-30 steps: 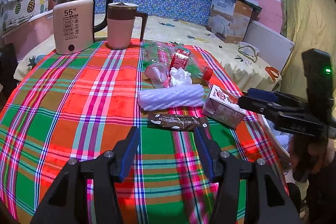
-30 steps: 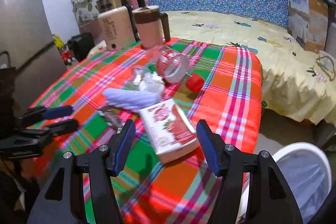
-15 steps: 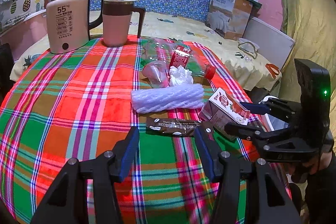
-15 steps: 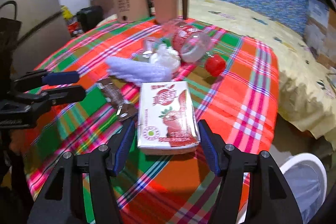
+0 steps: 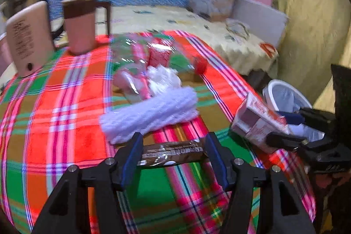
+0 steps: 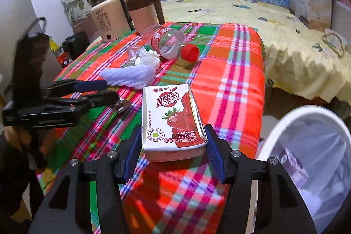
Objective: Collect trash
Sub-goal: 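Grasp chocolate bar wrapper with left tool while right tool grasps strawberry milk carton, then carry wrapper and milk carton over the white bin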
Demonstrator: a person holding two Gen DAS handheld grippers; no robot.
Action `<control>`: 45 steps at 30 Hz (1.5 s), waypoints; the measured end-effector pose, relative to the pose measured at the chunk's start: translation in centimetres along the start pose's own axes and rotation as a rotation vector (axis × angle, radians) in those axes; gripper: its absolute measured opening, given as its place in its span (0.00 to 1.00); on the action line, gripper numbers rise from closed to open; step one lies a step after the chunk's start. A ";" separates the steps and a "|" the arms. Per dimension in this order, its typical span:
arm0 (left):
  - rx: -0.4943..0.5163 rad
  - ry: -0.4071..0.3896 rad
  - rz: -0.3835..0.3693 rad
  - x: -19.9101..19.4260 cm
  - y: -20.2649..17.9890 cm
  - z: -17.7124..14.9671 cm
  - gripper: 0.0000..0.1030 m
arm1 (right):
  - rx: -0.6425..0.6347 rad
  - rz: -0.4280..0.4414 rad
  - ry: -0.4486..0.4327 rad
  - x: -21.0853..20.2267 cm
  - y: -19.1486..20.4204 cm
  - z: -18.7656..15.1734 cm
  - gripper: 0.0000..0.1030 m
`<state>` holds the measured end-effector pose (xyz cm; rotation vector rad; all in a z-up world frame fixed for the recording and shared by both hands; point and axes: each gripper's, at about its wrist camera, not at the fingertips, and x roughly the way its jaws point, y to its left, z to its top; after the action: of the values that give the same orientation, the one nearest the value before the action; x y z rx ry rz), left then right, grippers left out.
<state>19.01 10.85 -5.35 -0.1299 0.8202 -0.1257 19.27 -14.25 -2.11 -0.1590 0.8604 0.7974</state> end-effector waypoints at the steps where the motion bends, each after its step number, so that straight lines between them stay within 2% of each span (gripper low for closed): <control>1: 0.023 0.020 0.000 0.3 -0.2 -0.1 0.59 | 0.008 0.002 0.000 -0.1 -0.1 -0.2 0.55; 10: 0.145 0.042 -0.058 -1.7 -2.8 -2.4 0.60 | 0.065 0.012 -0.021 -1.8 -0.8 -2.0 0.55; 16: 0.298 0.046 -0.103 -2.4 -4.7 -3.4 0.60 | 0.094 0.014 -0.035 -2.9 -1.1 -3.0 0.55; 19: 0.364 0.050 -0.123 -2.6 -5.8 -4.0 0.64 | 0.102 0.014 -0.038 -3.2 -1.2 -3.3 0.55; 23: 0.379 0.042 -0.067 -2.5 -6.6 -4.2 0.64 | 0.109 0.014 -0.045 -3.7 -1.3 -3.6 0.55; 24: 0.375 0.041 -0.044 -2.5 -6.8 -4.1 0.61 | 0.111 0.013 -0.047 -3.8 -1.3 -3.7 0.55; 26: 0.359 0.034 -0.022 -2.7 -7.3 -4.2 0.38 | 0.118 0.013 -0.053 -4.0 -1.3 -3.8 0.55; 27: 0.347 0.054 -0.006 -2.3 -7.4 -4.4 0.17 | 0.121 0.013 -0.056 -4.2 -1.4 -3.9 0.55; 28: 0.336 0.051 0.026 -2.1 -7.5 -4.7 0.17 | 0.125 0.012 -0.059 -4.3 -1.4 -4.0 0.55; 31: 0.266 0.033 0.043 -2.6 -7.4 -5.2 0.16 | 0.129 0.011 -0.067 -4.7 -1.2 -4.3 0.55; 33: 0.223 0.017 0.053 -2.8 -7.3 -5.3 0.11 | 0.129 0.011 -0.070 -5.0 -1.1 -4.4 0.55; 37: 0.165 -0.014 0.042 -3.6 -7.1 -5.2 0.04 | 0.126 0.009 -0.083 -5.5 -0.9 -4.6 0.55; 45: 0.119 -0.076 0.005 -5.5 -7.7 -4.3 0.03 | 0.142 -0.007 -0.113 -6.7 -1.0 -5.0 0.55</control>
<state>11.67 3.86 -2.97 -0.0206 0.7353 -0.1637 14.29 -20.87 -0.65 0.0087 0.8056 0.7290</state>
